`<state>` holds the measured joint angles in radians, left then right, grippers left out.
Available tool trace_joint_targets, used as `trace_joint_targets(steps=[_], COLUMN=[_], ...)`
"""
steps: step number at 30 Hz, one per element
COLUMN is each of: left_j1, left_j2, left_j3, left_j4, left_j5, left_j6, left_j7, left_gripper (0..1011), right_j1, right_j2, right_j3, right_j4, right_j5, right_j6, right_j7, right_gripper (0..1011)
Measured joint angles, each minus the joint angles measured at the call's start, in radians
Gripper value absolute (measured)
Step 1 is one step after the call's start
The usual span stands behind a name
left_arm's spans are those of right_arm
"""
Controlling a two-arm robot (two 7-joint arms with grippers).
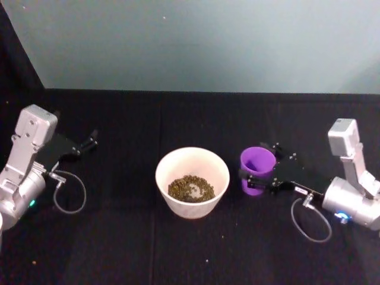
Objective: Pick up the cup and pour the mung beans from the cup into the bowl.
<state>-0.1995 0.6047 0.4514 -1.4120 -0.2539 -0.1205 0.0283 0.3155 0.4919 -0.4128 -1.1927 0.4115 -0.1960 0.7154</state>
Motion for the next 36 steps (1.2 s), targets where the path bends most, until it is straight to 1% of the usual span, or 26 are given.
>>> trace_joint_targets(steps=[2,3,5,8,10,11,12,15,16,18,19,20,21,24,25,26,27,31,32,36], left_j1=[0.0,0.0,0.0,0.0,0.0,0.0,0.0,0.0,0.0,0.0,0.0,0.0,0.0,0.0,0.0,0.0,0.0,0.0,0.0,0.0], left_j2=[0.0,0.0,0.0,0.0,0.0,0.0,0.0,0.0,0.0,0.0,0.0,0.0,0.0,0.0,0.0,0.0,0.0,0.0,0.0,0.0], left_j3=[0.0,0.0,0.0,0.0,0.0,0.0,0.0,0.0,0.0,0.0,0.0,0.0,0.0,0.0,0.0,0.0,0.0,0.0,0.0,0.0], left_j4=[0.0,0.0,0.0,0.0,0.0,0.0,0.0,0.0,0.0,0.0,0.0,0.0,0.0,0.0,0.0,0.0,0.0,0.0,0.0,0.0], left_j5=[0.0,0.0,0.0,0.0,0.0,0.0,0.0,0.0,0.0,0.0,0.0,0.0,0.0,0.0,0.0,0.0,0.0,0.0,0.0,0.0], left_j6=[0.0,0.0,0.0,0.0,0.0,0.0,0.0,0.0,0.0,0.0,0.0,0.0,0.0,0.0,0.0,0.0,0.0,0.0,0.0,0.0], left_j7=[0.0,0.0,0.0,0.0,0.0,0.0,0.0,0.0,0.0,0.0,0.0,0.0,0.0,0.0,0.0,0.0,0.0,0.0,0.0,0.0], left_gripper=[1000,1000,1000,1000,1000,1000,1000,1000,1000,1000,1000,1000,1000,1000,1000,1000,1000,1000,1000,1000], right_j1=[-0.012,-0.023,-0.035,-0.068,-0.083,-0.092,-0.111,-0.139,-0.16,-0.181,-0.2,-0.207,-0.224,-0.24,-0.249,-0.252,-0.259,-0.263,-0.263,-0.254], right_j2=[0.009,0.017,0.024,0.045,0.052,0.054,0.058,0.058,0.053,0.047,0.037,0.032,0.017,0.0,-0.012,-0.019,-0.032,-0.054,-0.065,-0.085], right_j3=[0.008,0.015,0.022,0.048,0.059,0.066,0.081,0.101,0.118,0.135,0.151,0.157,0.168,0.179,0.186,0.19,0.201,0.216,0.221,0.229], right_j4=[-0.029,-0.056,-0.081,-0.155,-0.184,-0.199,-0.227,-0.264,-0.289,-0.309,-0.326,-0.331,-0.341,-0.348,-0.349,-0.349,-0.343,-0.324,-0.31,-0.276], right_j5=[0.007,0.015,0.023,0.053,0.063,0.065,0.068,0.067,0.06,0.048,0.031,0.023,-0.007,-0.053,-0.084,-0.098,-0.117,-0.14,-0.15,-0.168], right_j6=[0.004,0.007,0.011,0.021,0.023,0.024,0.026,0.031,0.036,0.042,0.047,0.049,0.054,0.06,0.061,0.061,0.061,0.069,0.075,0.084], right_j7=[-0.009,-0.016,-0.022,-0.038,-0.053,-0.063,-0.09,-0.141,-0.184,-0.229,-0.279,-0.301,-0.36,-0.431,-0.479,-0.5,-0.535,-0.585,-0.602,-0.625], right_gripper=[1000,1000,1000,1002,1002,1000,1000,1000,1002,1002,1002,1002,1000,1000,1002,1002,1002,1002,1002,1002])
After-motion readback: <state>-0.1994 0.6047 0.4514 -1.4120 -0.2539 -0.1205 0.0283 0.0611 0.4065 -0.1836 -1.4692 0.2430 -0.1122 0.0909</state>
